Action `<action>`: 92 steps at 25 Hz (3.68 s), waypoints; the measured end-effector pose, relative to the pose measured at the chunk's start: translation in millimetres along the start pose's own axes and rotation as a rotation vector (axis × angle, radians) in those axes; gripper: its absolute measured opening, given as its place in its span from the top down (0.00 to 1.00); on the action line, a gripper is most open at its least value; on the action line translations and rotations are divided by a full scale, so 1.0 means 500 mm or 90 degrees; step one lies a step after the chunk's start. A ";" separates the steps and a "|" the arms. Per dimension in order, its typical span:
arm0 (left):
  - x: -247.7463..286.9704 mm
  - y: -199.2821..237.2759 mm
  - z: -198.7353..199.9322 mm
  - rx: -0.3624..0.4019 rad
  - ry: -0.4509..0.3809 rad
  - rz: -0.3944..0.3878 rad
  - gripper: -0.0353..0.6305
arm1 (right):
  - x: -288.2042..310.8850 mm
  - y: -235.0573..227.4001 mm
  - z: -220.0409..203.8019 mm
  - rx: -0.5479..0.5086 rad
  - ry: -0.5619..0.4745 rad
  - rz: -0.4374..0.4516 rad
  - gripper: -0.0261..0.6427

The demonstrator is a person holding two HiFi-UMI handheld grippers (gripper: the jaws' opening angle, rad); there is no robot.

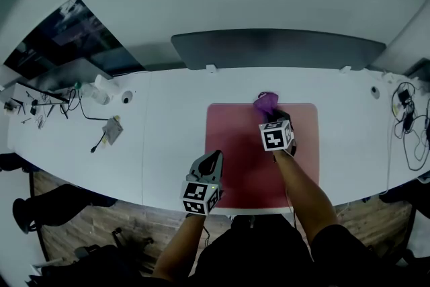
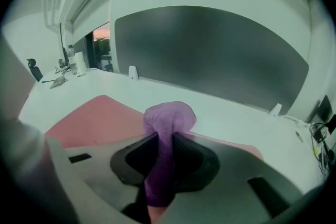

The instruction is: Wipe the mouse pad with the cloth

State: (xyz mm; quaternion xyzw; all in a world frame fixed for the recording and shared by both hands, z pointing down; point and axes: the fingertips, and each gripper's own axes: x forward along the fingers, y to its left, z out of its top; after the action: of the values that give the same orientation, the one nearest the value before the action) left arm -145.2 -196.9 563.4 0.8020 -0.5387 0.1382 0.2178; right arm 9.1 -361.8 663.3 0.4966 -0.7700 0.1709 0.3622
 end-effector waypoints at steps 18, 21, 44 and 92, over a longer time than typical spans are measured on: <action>0.086 -0.093 0.013 0.047 0.023 -0.089 0.91 | -0.067 -0.266 -0.115 0.100 0.041 -0.128 0.83; 0.092 -0.102 0.019 0.051 0.022 -0.096 0.91 | -0.072 -0.300 -0.134 0.123 0.054 -0.130 0.83; -0.021 -0.014 -0.014 0.004 0.000 -0.001 0.91 | -0.129 0.020 0.058 0.010 -0.106 0.018 0.83; -0.055 -0.045 -0.076 -0.004 0.027 -0.045 0.91 | -0.110 0.039 -0.129 -0.002 0.030 -0.042 0.83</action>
State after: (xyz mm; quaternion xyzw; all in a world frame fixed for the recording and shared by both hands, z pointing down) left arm -134.3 -148.4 579.4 0.8169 -0.5054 0.1459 0.2365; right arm 30.2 -277.7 669.1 0.5172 -0.7447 0.1689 0.3865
